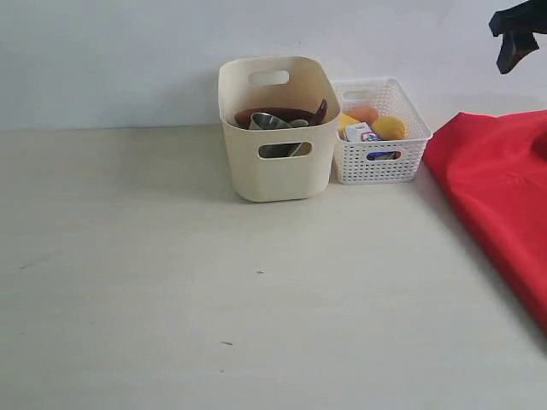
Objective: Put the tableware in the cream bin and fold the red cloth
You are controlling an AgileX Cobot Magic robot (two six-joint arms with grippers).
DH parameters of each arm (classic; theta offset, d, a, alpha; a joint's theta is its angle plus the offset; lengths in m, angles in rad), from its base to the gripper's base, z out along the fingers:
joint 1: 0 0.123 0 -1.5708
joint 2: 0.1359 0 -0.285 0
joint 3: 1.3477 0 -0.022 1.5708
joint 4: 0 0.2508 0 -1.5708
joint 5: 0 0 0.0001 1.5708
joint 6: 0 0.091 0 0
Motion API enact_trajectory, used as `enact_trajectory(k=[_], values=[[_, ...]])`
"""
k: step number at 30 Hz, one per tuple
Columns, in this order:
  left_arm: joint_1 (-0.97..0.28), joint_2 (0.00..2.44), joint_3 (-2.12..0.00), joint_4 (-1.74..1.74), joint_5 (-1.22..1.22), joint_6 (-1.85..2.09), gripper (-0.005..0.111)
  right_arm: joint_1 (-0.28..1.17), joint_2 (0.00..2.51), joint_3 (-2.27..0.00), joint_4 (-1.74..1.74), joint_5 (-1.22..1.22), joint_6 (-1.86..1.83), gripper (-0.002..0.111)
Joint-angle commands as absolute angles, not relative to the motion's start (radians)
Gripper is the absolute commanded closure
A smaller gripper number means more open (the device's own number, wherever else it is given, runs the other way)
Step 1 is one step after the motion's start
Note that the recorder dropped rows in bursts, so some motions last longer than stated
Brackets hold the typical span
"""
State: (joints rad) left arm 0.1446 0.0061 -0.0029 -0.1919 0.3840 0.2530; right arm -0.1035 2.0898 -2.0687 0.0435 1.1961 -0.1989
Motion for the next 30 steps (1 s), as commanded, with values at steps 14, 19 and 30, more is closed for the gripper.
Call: enact_trajectory(k=[14,19,30], values=[[0.137,0.0,0.0,-0.187,0.369,0.253,0.107,-0.011,1.817,-1.275,-0.108,0.861,-0.171,0.042],[0.137,0.0,0.0,-0.187,0.369,0.253,0.107,-0.011,1.84,-1.176,-0.108,0.786,-0.173,0.042],[0.137,0.0,0.0,-0.187,0.369,0.253,0.107,-0.011,1.942,-1.162,-0.11,0.757,-0.125,0.042]])
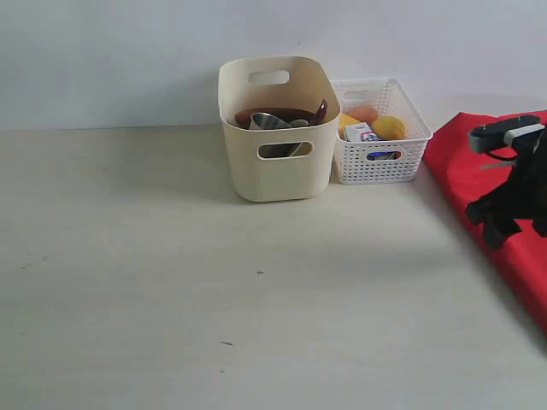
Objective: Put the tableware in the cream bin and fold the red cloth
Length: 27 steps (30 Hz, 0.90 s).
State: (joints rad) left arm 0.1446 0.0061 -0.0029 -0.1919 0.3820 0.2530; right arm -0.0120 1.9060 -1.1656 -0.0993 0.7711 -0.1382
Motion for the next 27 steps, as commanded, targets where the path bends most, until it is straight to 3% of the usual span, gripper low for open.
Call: enact_trajectory(k=[1,4,11,16,27], values=[[0.137,0.0,0.0,-0.187,0.369,0.253,0.107,-0.011,1.952,-1.162,-0.11,0.751,-0.111,0.042],[0.137,0.0,0.0,-0.187,0.369,0.253,0.107,-0.011,1.971,-1.162,-0.14,0.732,-0.041,0.046],[0.137,0.0,0.0,-0.187,0.369,0.253,0.107,-0.011,1.995,-1.164,-0.216,0.715,0.055,0.088],[0.137,0.0,0.0,-0.187,0.369,0.253,0.107,-0.011,2.008,-1.164,-0.208,0.678,0.055,0.108],[0.137,0.0,0.0,-0.187,0.369,0.253,0.107,-0.011,2.022,-1.259,-0.222,0.624,-0.049,0.108]])
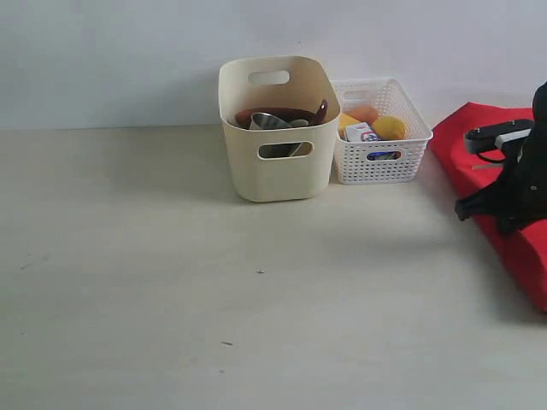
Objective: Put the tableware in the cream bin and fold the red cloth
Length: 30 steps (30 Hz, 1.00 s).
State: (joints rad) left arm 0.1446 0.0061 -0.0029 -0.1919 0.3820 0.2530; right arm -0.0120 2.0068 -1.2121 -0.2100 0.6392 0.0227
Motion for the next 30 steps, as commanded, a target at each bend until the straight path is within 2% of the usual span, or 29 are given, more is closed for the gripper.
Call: enact_trajectory(k=[1,18,30], values=[[0.137,0.0,0.0,-0.187,0.369,0.253,0.107,-0.011,2.026,-1.274,-0.222,0.63,-0.065,0.108],[0.137,0.0,0.0,-0.187,0.369,0.253,0.107,-0.005,2.13,-1.386,-0.414,0.608,-0.242,0.108],[0.137,0.0,0.0,-0.187,0.369,0.253,0.107,0.123,2.13,-1.395,-0.575,0.557,-0.266,0.108]])
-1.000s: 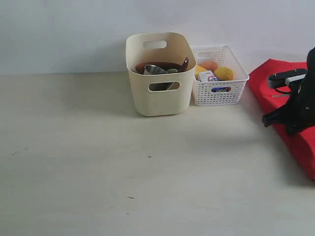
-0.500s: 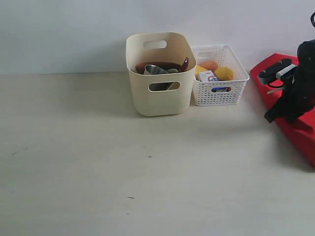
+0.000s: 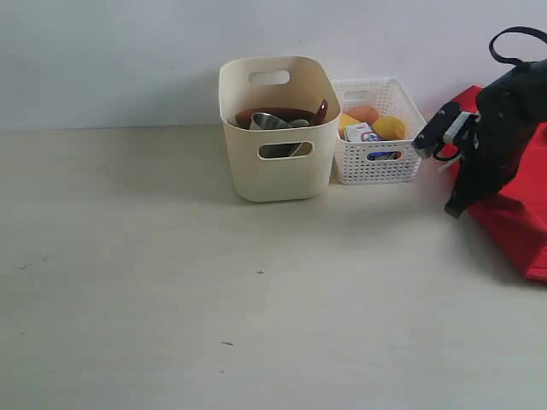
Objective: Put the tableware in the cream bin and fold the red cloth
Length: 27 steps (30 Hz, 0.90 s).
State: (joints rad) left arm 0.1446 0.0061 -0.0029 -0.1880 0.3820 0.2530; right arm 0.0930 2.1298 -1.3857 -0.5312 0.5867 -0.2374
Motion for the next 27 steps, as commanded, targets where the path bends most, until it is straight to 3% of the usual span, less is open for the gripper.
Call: enact_trajectory(k=[1,8,15,18,27], values=[[0.137,0.0,0.0,-0.187,0.369,0.253,0.107,0.126,2.13,-1.395,-0.589,0.56,-0.266,0.108],[0.137,0.0,0.0,-0.187,0.369,0.253,0.107,0.126,2.13,-1.395,-0.619,0.598,-0.259,0.103],[0.137,0.0,0.0,-0.187,0.369,0.253,0.107,0.126,2.096,-1.395,-0.623,0.694,-0.191,0.046],[0.137,0.0,0.0,-0.187,0.369,0.253,0.107,0.126,2.053,-1.395,-0.594,0.738,-0.174,0.031],[0.137,0.0,0.0,-0.187,0.369,0.253,0.107,0.031,1.865,-1.395,-0.411,0.768,-0.213,0.028]])
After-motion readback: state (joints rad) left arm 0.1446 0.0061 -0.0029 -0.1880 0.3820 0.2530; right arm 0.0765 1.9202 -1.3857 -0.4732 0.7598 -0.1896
